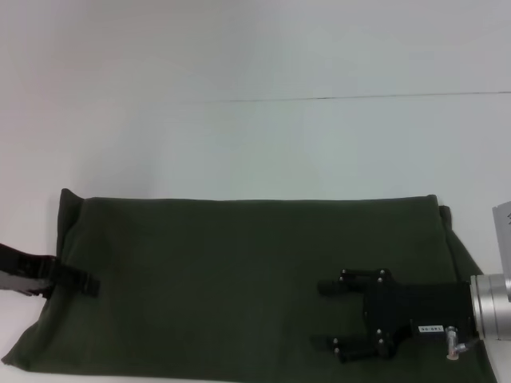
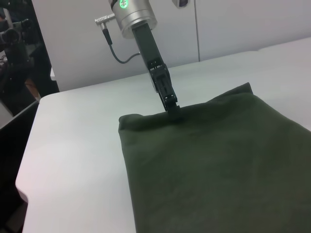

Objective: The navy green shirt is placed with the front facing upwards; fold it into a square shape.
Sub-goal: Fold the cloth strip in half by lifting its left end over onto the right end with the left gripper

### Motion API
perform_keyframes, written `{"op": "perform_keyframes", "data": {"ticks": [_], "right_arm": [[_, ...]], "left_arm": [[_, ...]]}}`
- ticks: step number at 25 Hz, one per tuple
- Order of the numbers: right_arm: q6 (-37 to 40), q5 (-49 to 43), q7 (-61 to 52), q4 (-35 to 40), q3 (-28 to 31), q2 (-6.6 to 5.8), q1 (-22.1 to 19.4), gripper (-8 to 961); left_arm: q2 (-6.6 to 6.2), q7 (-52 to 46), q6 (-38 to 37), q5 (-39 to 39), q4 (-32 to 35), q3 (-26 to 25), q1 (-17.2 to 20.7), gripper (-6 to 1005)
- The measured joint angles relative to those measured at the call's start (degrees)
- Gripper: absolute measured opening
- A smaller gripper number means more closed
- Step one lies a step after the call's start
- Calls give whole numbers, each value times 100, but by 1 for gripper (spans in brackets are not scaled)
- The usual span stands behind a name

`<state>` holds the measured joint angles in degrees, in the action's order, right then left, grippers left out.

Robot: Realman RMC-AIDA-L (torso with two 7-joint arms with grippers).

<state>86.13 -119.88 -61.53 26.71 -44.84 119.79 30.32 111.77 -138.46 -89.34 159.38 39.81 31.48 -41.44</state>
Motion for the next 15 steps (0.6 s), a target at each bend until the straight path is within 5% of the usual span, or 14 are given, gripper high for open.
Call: {"op": "perform_keyframes", "data": {"ticks": [5, 7, 15], "right_arm": [[35, 0, 0, 1, 18, -2, -5, 860], [39, 0, 0, 3, 20, -7, -7, 860], [126, 0, 0, 16, 26, -12, -9, 860]], "left_arm": [[8, 7, -3, -7, 0, -3, -4, 802], [21, 21, -3, -9, 11, -2, -5, 574], [135, 41, 45, 28, 138, 116, 6, 404]]}}
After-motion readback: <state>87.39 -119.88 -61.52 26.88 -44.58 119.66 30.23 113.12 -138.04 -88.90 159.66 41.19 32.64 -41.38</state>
